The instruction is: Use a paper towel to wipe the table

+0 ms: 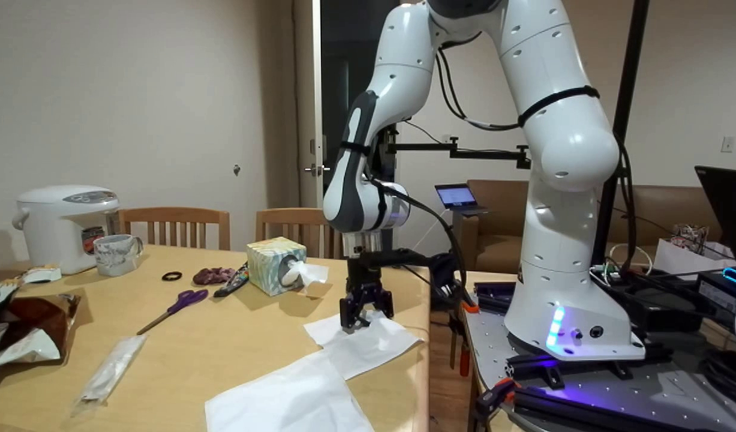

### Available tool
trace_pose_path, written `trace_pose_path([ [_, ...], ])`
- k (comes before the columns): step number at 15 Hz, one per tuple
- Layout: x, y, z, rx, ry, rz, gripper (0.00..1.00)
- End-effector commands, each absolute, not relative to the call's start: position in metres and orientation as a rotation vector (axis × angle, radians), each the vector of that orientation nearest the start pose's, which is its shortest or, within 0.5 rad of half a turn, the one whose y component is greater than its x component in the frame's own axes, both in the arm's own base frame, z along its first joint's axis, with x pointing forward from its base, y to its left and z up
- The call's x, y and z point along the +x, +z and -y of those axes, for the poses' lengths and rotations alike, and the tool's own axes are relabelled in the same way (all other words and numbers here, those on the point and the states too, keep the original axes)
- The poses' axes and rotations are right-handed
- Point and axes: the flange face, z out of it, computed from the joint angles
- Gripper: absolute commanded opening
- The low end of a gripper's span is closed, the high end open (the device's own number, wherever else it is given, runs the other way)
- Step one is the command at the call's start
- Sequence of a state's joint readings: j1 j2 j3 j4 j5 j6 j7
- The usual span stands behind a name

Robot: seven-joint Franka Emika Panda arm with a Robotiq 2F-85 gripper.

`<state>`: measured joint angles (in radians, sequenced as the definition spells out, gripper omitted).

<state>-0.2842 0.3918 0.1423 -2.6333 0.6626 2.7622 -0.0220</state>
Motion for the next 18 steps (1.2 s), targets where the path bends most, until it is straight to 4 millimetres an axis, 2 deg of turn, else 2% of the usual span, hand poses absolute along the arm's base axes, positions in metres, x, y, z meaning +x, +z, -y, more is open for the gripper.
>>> trace_pose_path([
  [1, 0.344, 0.084, 0.072, -2.631, 0.392, -1.136, 0.00],
  [6, 0.337, 0.094, 0.080, -2.632, 0.374, -1.192, 0.00],
  [8, 0.348, 0.100, 0.078, -2.673, 0.340, -1.149, 0.00],
  [10, 0.367, 0.109, 0.071, -2.731, 0.279, -1.065, 0.00],
  [13, 0.408, 0.128, 0.057, -2.847, 0.160, -0.882, 0.00],
  [18, 0.462, 0.152, 0.039, -2.999, 0.082, -0.606, 0.00],
])
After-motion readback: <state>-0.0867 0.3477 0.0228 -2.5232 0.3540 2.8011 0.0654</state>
